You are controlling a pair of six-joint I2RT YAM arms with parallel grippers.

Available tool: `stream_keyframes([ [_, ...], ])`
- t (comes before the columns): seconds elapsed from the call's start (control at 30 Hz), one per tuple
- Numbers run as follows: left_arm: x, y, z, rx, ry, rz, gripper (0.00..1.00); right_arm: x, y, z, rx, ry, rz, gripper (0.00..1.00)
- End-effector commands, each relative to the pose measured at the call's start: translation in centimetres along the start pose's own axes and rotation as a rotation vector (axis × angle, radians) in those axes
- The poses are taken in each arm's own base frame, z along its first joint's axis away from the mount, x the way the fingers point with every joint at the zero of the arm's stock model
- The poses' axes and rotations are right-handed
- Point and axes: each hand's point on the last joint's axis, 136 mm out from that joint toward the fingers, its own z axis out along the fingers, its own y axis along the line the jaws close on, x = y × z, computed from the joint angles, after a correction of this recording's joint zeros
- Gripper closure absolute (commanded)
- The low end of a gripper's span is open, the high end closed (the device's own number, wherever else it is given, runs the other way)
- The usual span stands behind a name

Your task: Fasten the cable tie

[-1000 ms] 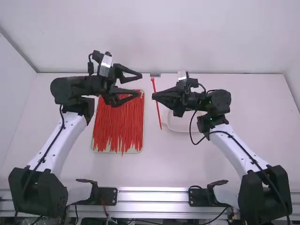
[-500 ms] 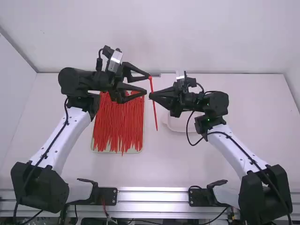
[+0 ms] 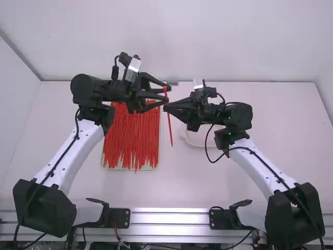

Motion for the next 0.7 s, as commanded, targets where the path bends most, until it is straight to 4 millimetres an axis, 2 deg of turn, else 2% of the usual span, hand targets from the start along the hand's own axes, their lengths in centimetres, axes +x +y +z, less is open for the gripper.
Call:
stream_keyframes([
  [0.0, -0.82, -0.21, 0.17, -0.001, -0.01, 0.032, 0.6, -1.14, 0.3, 0.22, -0.006, -0.015, -0.025, 1.0],
  [0.07, -0.84, -0.16, 0.17, -0.003, -0.012, 0.028, 0.66, -1.15, 0.28, 0.21, -0.005, -0.015, -0.018, 1.0],
  [0.23, -0.79, -0.14, 0.21, -0.003, -0.011, 0.022, 0.72, -1.29, 0.01, -0.08, 0.005, -0.018, -0.022, 1.0],
  [0.47, -0.98, 0.11, 0.22, -0.016, -0.023, 0.016, 0.98, -1.34, -0.07, -0.14, 0.009, -0.02, -0.024, 1.0],
  [0.67, -1.07, 0.2, 0.14, -0.021, -0.027, 0.004, 0.98, -1.5, 0.25, -0.14, -0.003, -0.022, -0.045, 1.0],
])
